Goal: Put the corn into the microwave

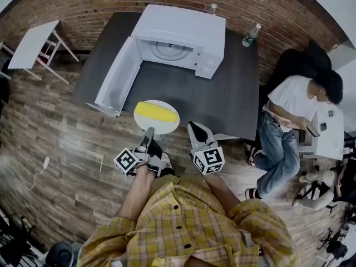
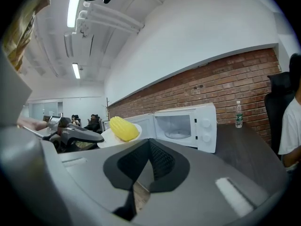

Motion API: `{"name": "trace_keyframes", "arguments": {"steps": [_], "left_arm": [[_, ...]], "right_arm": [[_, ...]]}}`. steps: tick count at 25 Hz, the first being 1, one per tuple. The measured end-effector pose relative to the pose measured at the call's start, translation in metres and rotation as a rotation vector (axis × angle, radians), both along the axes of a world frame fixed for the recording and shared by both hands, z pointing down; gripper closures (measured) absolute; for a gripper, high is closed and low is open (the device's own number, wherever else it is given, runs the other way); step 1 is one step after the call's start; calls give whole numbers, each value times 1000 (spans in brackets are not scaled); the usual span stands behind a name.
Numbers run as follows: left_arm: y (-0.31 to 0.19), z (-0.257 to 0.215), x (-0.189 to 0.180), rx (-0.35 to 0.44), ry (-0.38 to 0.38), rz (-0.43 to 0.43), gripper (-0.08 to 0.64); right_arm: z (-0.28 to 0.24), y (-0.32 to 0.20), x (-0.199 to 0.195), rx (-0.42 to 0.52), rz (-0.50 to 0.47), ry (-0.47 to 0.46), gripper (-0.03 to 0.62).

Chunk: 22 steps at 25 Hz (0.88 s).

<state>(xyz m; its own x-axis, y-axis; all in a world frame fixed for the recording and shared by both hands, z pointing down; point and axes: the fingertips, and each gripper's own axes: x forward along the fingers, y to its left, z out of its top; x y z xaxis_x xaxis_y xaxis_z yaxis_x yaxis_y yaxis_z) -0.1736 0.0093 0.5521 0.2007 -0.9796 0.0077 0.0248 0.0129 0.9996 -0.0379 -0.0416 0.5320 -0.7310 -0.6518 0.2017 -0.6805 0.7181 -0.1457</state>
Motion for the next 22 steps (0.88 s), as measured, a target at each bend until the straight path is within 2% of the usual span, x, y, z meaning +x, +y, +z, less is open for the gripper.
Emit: {"name": "trace_keyframes", "arguments": {"steps": [4, 9, 15, 22], "left_arm": [[-21, -1, -19, 6, -16, 38, 543], [-37, 1, -30, 5, 7, 73, 543], [-42, 8, -28, -21, 49, 86, 543], [-56, 13, -31, -34, 65, 63, 543]], "right_arm": [[-2, -16, -16, 2, 41, 8, 589], [-9, -27, -28, 4, 75, 19, 589], [-12, -37, -26, -1, 107, 21, 589], [-13, -53, -30, 8, 97, 7, 589]]}}
